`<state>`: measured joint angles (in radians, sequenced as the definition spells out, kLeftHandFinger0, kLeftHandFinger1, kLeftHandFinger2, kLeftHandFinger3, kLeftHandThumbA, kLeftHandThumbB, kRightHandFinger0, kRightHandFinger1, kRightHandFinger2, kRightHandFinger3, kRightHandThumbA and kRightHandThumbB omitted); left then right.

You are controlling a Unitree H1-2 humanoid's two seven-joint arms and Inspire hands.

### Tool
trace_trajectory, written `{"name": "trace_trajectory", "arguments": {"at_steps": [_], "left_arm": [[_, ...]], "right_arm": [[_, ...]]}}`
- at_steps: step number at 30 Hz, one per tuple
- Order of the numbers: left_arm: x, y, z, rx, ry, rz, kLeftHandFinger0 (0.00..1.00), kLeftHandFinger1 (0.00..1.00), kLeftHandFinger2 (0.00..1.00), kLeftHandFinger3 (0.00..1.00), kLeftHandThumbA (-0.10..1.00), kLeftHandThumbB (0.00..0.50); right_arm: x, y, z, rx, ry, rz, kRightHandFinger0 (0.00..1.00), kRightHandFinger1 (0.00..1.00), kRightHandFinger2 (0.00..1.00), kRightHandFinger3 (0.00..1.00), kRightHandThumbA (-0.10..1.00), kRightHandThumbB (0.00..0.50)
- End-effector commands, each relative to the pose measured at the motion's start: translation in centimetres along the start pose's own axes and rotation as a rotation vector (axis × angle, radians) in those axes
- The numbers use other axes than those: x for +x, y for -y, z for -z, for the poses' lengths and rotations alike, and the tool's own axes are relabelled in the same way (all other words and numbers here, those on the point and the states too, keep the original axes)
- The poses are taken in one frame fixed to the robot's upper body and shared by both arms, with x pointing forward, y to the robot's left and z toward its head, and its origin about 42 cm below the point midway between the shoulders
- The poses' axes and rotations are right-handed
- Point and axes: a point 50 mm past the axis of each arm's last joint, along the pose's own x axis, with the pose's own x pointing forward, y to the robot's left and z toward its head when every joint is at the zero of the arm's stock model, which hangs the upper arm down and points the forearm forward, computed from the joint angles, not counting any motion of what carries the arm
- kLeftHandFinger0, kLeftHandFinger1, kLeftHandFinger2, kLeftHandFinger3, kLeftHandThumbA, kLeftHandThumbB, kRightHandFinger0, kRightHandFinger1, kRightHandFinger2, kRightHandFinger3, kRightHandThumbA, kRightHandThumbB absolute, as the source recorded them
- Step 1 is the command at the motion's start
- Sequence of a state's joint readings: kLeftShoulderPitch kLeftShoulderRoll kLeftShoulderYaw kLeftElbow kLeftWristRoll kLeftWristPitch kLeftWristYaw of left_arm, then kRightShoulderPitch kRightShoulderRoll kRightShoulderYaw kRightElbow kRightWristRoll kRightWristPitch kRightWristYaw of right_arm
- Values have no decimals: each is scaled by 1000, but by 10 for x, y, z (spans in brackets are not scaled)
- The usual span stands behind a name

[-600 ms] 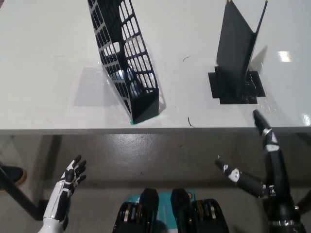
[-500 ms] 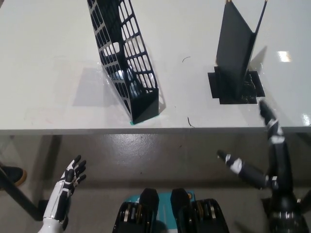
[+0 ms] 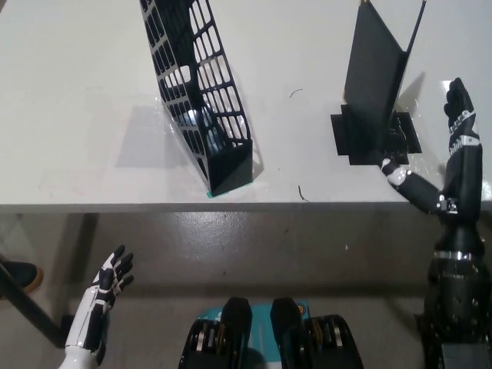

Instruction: A notebook is kept standing on the table on the right hand side and a black shelf is kept on the left hand side and the robot uses its right hand to grab the notebook and places it in the shelf

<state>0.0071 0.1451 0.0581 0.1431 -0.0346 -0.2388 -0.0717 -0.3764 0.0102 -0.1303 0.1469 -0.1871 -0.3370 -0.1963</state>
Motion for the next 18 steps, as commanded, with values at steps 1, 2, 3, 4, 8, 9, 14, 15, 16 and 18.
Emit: {"name": "trace_trajectory", "arguments": {"at_steps": [1,2,3,4,8,9,14,15,16,18], "left_arm": [[0,-3,-3,-4,45,8,1000,1000,1000,1000,1000,165],[0,-3,-3,-7,43,11,1000,1000,1000,1000,1000,161],[-2,-2,-2,-10,40,8,1000,1000,1000,1000,1000,159],[-2,-1,-2,-12,40,7,1000,1000,1000,1000,1000,149],[-2,-2,-1,-20,42,6,1000,1000,1000,1000,1000,150],[-2,-3,-1,-17,40,6,1000,1000,1000,1000,1000,158],[-4,-1,0,-12,39,5,1000,1000,1000,1000,1000,161],[-6,-2,1,-14,35,5,1000,1000,1000,1000,1000,161],[-6,-2,1,-23,34,10,1000,1000,1000,1000,1000,154],[-7,-2,2,-14,35,1,1000,1000,1000,1000,1000,171]], "right_arm": [[28,-1,-3,73,-1,47,1000,1000,1000,1000,1000,468],[31,-1,-1,68,-8,44,1000,1000,1000,1000,1000,467],[34,-1,1,68,-23,40,1000,1000,1000,1000,1000,474],[37,-2,3,60,-32,41,1000,1000,1000,1000,1000,474],[50,-6,8,43,-56,58,1000,1000,1000,1000,1000,457],[55,-7,11,40,-73,70,1000,1000,1000,1000,1000,466],[77,-15,22,41,-120,95,1000,1000,1000,1000,1000,455],[77,-17,24,40,-126,97,1000,1000,1000,1000,1000,455],[82,-19,27,38,-140,93,1000,1000,1000,1000,1000,473],[89,-25,32,50,-161,81,1000,1000,1000,1000,1000,481]]}}
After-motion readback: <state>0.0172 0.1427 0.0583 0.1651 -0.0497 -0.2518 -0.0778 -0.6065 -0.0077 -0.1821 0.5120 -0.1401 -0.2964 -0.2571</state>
